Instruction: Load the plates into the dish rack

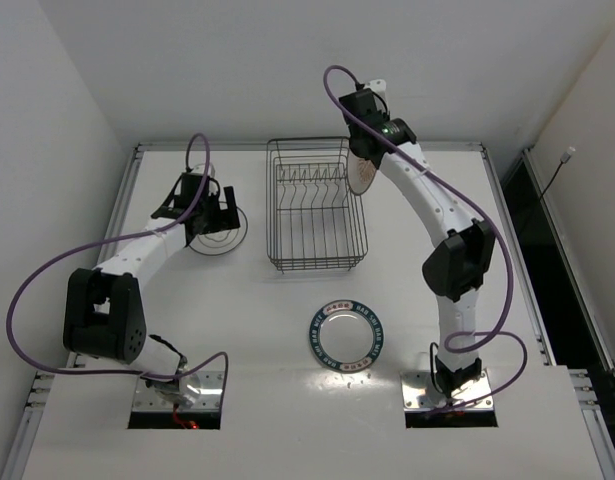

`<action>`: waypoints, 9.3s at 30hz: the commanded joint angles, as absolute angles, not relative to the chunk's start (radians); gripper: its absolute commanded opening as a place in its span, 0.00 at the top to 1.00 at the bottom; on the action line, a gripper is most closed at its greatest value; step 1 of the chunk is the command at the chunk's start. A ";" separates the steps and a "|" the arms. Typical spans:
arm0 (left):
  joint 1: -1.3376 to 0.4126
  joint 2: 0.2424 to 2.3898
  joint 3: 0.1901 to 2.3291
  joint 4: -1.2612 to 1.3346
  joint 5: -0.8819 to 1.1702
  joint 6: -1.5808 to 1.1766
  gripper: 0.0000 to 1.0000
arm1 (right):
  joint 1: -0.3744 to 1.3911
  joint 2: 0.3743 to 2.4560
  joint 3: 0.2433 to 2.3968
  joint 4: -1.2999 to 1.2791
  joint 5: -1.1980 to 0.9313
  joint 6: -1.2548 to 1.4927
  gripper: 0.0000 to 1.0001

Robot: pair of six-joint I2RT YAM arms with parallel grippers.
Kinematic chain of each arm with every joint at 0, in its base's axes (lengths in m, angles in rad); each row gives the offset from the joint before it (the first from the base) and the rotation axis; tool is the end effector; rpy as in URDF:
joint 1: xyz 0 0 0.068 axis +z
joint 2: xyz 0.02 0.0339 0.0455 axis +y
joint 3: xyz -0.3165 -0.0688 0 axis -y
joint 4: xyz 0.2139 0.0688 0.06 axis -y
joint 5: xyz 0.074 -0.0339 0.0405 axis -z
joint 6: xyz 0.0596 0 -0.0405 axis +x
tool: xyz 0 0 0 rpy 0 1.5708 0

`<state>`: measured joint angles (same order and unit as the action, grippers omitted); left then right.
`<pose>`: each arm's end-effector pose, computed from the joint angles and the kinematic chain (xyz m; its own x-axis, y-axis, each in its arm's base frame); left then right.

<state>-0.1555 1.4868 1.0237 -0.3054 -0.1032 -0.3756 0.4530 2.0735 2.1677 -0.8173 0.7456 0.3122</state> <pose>0.3047 -0.0415 0.2944 -0.6685 -0.2645 -0.6951 -0.1767 0.9643 -0.1971 0.4386 0.1685 0.3928 -0.5245 -0.0043 -0.8514 0.3120 0.9295 -0.1969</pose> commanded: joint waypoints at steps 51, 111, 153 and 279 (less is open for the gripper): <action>-0.150 1.488 1.068 -0.307 -0.167 -0.382 0.02 | 0.421 1.304 1.279 -0.812 0.088 0.494 0.36; -0.069 1.477 1.072 -0.348 -0.129 -0.477 0.00 | 0.293 1.092 1.639 -1.289 0.174 0.572 1.00; -0.069 1.519 1.111 -0.376 -0.160 -0.468 0.00 | 0.543 2.279 2.433 -0.868 0.831 0.413 1.00; 0.041 1.488 0.900 0.134 0.812 -0.589 0.06 | 0.558 1.552 1.557 -0.494 0.409 0.572 1.00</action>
<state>0.0437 1.5841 0.8116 0.5777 1.0168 -0.9447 0.5507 1.5234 1.3994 -0.4057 0.1539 0.6441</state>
